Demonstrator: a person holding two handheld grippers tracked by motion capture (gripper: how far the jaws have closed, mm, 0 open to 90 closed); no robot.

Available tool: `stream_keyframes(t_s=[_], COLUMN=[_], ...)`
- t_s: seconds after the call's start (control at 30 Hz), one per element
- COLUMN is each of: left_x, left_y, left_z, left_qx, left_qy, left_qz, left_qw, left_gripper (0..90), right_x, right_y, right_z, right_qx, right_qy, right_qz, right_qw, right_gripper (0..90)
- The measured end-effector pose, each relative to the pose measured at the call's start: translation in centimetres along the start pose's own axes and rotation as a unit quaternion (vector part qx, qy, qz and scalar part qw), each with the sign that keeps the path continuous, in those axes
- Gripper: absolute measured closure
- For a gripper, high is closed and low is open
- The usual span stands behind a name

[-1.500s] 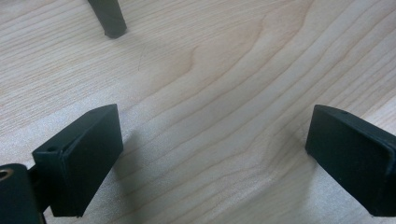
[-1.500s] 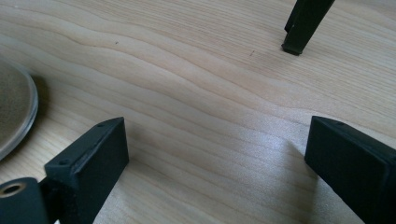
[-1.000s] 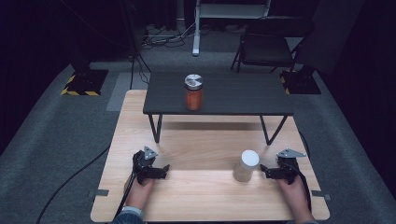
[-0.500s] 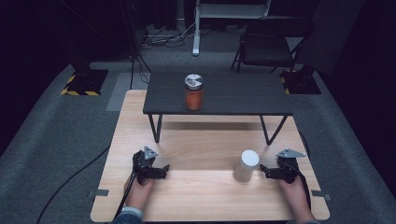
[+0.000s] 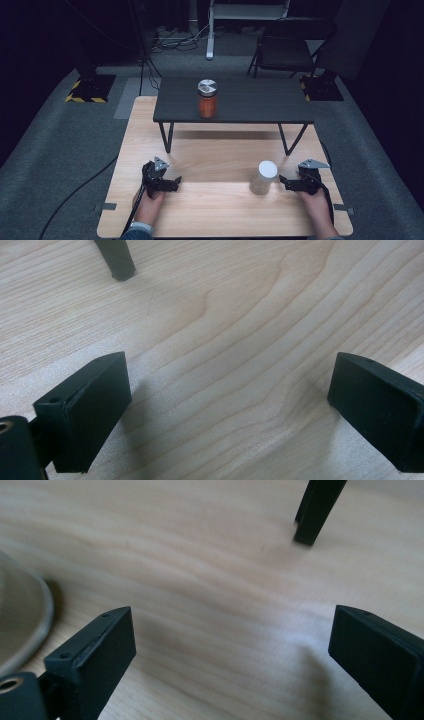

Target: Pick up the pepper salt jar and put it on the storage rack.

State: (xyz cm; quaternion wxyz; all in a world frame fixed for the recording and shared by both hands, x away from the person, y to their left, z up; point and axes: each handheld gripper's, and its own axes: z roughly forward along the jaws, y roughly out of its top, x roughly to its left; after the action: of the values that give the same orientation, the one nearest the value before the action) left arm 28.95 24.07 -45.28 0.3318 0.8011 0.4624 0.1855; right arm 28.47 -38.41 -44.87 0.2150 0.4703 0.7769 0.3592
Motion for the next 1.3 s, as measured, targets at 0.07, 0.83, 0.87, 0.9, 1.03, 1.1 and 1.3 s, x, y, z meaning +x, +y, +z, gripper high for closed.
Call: stream_keyframes(t_s=[0.07, 0.83, 0.87, 0.9, 1.03, 1.1, 1.3], left_x=[0.0, 0.0, 0.0, 0.0, 0.0, 0.0, 0.0], left_y=[0.0, 0.0, 0.0, 0.0, 0.0, 0.1, 0.1], left_z=[0.0, 0.0, 0.0, 0.0, 0.0, 0.0, 0.0], left_qx=[0.0, 0.0, 0.0, 0.0, 0.001, 0.001, 0.001], left_qy=[0.0, 0.0, 0.0, 0.0, 0.0, 0.0, 0.0], left_qz=[0.0, 0.0, 0.0, -0.001, 0.0, 0.0, 0.0], left_qw=[1.0, 1.0, 1.0, 1.0, 1.0, 1.0, 1.0], left_gripper=[3.4, 3.3, 3.3, 3.3, 2.9, 2.9, 2.9], right_x=[-0.2, -0.4, -0.3, -0.3, 0.0, 0.2, 0.8], right_y=[-0.7, -3.5, -3.5, -3.6, -3.9, -4.0, -4.4], right_z=[-0.7, -4.4, -4.4, -4.5, -4.8, -5.0, -5.7], right_qx=[-0.03, -0.198, -0.198, -0.2, -0.201, -0.2, -0.202], right_qy=[0.005, 0.042, 0.042, 0.043, 0.045, 0.048, 0.058], right_qz=[-0.001, -0.012, -0.013, -0.015, -0.021, -0.021, -0.036], right_qw=[0.9995, 0.9792, 0.9791, 0.9788, 0.9784, 0.9785, 0.9769], right_gripper=[4.7, 4.7, 4.7, 4.7, 4.8, 4.8, 4.8])
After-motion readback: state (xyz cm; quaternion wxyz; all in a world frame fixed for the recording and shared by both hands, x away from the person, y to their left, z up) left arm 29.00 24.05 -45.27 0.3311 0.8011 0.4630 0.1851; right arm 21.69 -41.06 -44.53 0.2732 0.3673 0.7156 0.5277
